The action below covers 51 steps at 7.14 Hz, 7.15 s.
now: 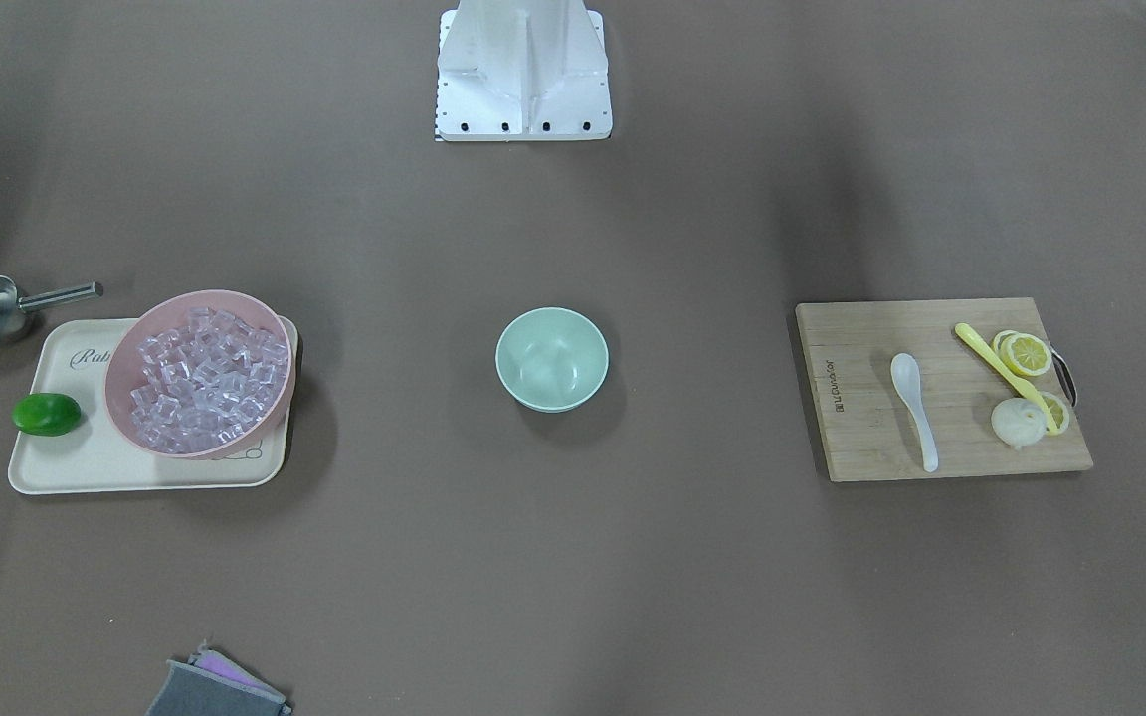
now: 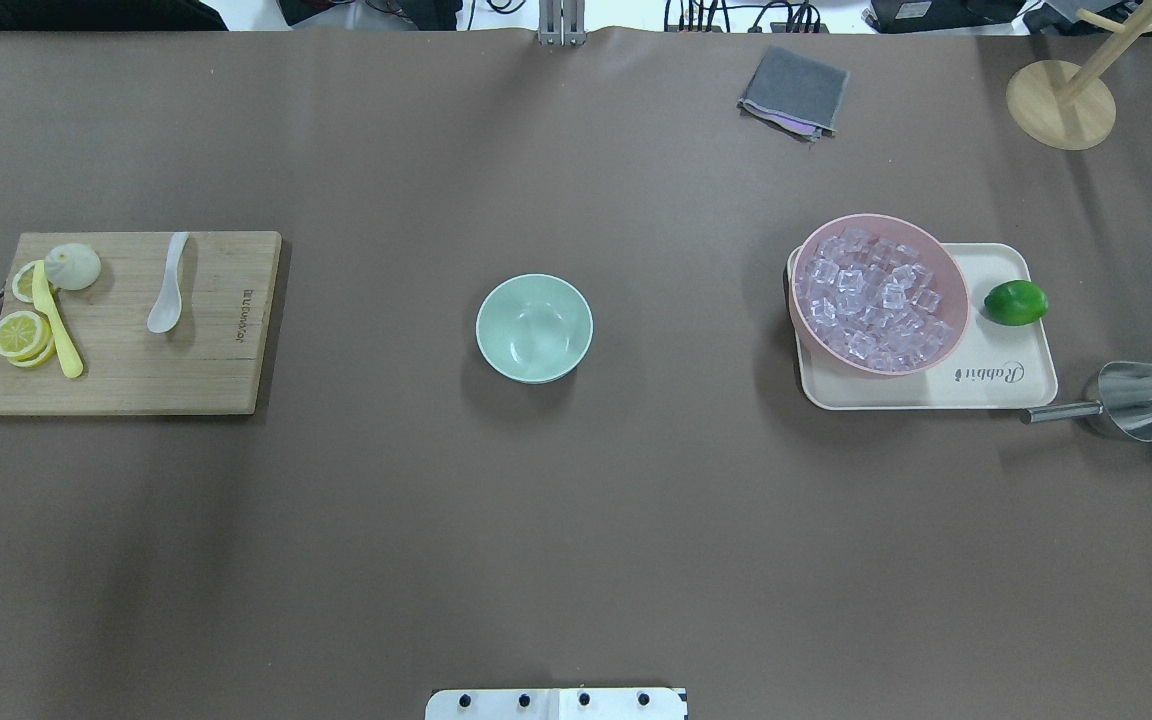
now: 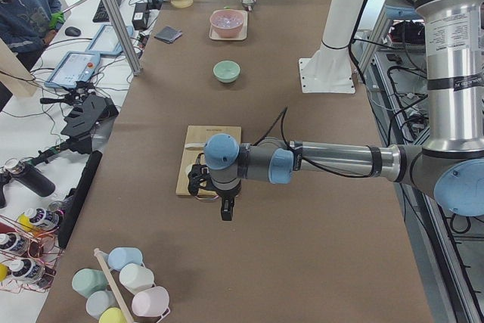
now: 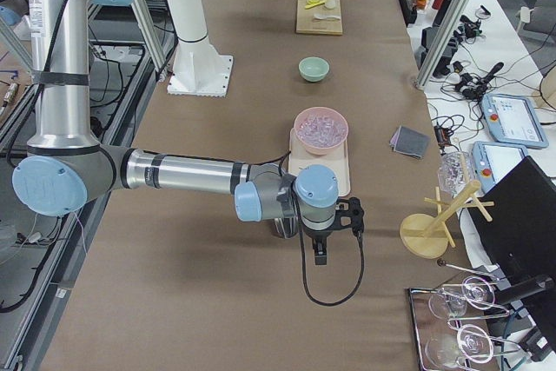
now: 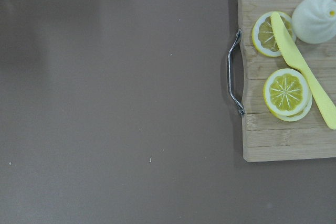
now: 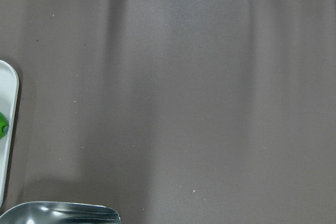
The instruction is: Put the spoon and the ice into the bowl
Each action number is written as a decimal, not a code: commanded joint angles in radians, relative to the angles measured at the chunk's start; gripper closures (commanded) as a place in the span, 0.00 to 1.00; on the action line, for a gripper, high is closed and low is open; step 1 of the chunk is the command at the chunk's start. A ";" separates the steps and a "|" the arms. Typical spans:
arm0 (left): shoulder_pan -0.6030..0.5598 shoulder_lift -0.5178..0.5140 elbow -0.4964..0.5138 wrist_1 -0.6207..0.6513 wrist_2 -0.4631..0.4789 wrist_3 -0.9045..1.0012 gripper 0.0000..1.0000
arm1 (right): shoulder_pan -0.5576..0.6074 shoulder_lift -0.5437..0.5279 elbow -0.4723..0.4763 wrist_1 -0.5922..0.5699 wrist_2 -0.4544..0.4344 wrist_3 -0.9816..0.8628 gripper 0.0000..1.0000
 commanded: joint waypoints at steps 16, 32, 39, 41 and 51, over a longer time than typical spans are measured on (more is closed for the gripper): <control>0.150 -0.079 -0.040 -0.317 -0.013 -0.352 0.02 | -0.047 -0.002 0.010 0.129 0.106 0.065 0.00; 0.542 -0.531 0.344 -0.426 0.252 -0.739 1.00 | -0.380 0.125 0.267 0.137 0.031 0.685 0.00; 0.816 -0.929 0.383 -0.422 0.377 -1.170 1.00 | -0.575 0.234 0.281 0.135 -0.159 0.883 0.00; 0.851 -0.949 0.383 -0.426 0.410 -1.199 0.93 | -0.624 0.280 0.254 0.134 -0.213 0.927 0.00; 0.778 -0.808 0.164 -0.366 0.390 -1.143 0.02 | -0.664 0.298 0.186 0.132 -0.308 0.778 0.46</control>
